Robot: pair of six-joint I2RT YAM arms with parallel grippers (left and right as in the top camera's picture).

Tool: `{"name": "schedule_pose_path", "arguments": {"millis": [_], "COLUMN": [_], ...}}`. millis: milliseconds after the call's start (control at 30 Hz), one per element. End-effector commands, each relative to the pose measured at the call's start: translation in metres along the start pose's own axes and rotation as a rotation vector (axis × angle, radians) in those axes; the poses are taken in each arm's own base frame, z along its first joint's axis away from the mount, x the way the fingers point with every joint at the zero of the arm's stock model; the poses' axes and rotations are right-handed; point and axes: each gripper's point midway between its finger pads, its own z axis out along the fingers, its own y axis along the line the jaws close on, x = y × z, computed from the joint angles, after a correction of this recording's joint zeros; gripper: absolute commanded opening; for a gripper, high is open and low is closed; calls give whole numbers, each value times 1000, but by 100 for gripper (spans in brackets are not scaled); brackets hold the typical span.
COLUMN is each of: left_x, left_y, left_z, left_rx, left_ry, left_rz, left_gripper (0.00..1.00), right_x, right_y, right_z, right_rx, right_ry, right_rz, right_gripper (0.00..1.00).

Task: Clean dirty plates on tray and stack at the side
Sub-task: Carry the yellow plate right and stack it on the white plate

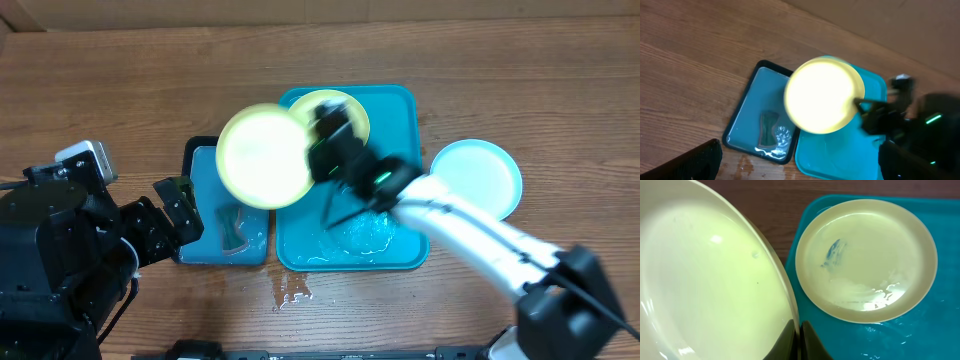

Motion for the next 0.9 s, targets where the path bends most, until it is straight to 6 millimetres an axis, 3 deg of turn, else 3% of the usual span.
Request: {"name": "schedule_pose_path", "arguments": {"millis": [0,100,167,267,367,500,633,667,767,867], "left_x": [-3,-3,-3,-3,-3,-3,-3,-3,-3,-3], "left_y": [-2,-2,-2,-2,-2,-2,-2,-2,-2,-2], "left_z": [-4,-4,-4,-4,-4,-4,-4,-4,-4,-4], "left_rx": [14,14,14,14,14,14,14,14,14,14], "left_ry": [-14,-14,-14,-14,-14,-14,-14,-14,-14,-14], "left_rz": [14,15,14,14,14,15,14,15,14,14], "left_gripper": [100,100,100,100,100,100,100,100,100,100], "right_x": [-43,-58,-48,-7,47,99,123,124,116,86], "right_y": [13,-77,-146,-243,-309,-336,-339,-338,-328,-310], "right_z": [-71,-89,-97,-116,-135,-136,-131,-131,-131,-137], "right_rx": [-405,-257,-92,196,423,488,498,497,453,416], "right_ry": [37,16,36,103,205,306,350,354,361,310], "right_rz": [169,340,485,697,832,930,961,962,909,832], "right_gripper": [4,4,4,4,4,4,4,4,34,46]}}
